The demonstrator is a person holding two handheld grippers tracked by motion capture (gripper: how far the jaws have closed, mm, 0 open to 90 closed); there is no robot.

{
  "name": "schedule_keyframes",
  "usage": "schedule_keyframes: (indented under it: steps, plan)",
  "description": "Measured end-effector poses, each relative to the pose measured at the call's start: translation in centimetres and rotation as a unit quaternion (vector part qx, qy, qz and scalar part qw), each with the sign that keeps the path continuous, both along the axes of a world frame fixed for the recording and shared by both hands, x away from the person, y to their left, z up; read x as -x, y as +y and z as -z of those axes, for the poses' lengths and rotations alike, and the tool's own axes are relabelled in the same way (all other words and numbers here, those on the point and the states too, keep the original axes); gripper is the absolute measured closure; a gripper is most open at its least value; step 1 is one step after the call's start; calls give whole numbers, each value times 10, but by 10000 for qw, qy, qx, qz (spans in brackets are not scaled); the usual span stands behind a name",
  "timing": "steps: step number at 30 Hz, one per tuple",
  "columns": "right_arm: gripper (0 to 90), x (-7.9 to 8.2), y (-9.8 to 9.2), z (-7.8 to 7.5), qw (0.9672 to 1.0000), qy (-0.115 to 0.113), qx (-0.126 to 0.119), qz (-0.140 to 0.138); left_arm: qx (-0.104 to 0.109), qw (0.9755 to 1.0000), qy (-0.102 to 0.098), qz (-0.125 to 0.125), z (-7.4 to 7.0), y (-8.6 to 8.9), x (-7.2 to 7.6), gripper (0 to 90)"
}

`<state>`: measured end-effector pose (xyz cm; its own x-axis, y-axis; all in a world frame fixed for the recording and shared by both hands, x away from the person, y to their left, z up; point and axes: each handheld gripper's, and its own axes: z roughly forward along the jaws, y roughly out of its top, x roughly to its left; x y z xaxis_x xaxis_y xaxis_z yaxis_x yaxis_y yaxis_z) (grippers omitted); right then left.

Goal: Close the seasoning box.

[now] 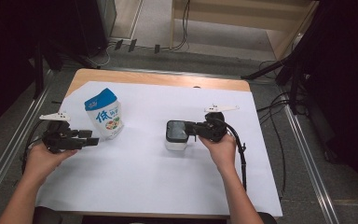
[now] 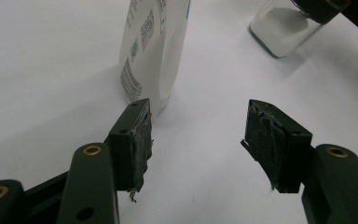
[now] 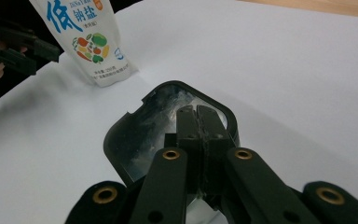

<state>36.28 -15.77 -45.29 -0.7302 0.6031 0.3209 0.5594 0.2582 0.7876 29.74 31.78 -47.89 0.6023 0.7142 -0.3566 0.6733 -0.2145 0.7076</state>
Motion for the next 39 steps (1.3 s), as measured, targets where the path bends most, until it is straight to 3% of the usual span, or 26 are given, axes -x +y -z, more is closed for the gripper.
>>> schedule_keyframes:
  steps: [4,6,10,16,39]
  plan:
    - [795,2,-3,-4,9999,-105,-30,34,24,10000,19,13,0,-1,0,422]
    - [697,3,-7,-7,9996,-256,-42,77,-6,10000,15,38,0,-1,0,421]
    - [633,3,-12,-7,9991,-385,-30,156,-6,10000,0,27,2,-2,-1,419]
    - [594,4,-20,-7,9985,-441,52,327,-68,9999,50,93,4,-6,-3,415]
    - [521,11,-65,2,9931,-643,211,957,13,10000,63,65,6,-5,-7,412]
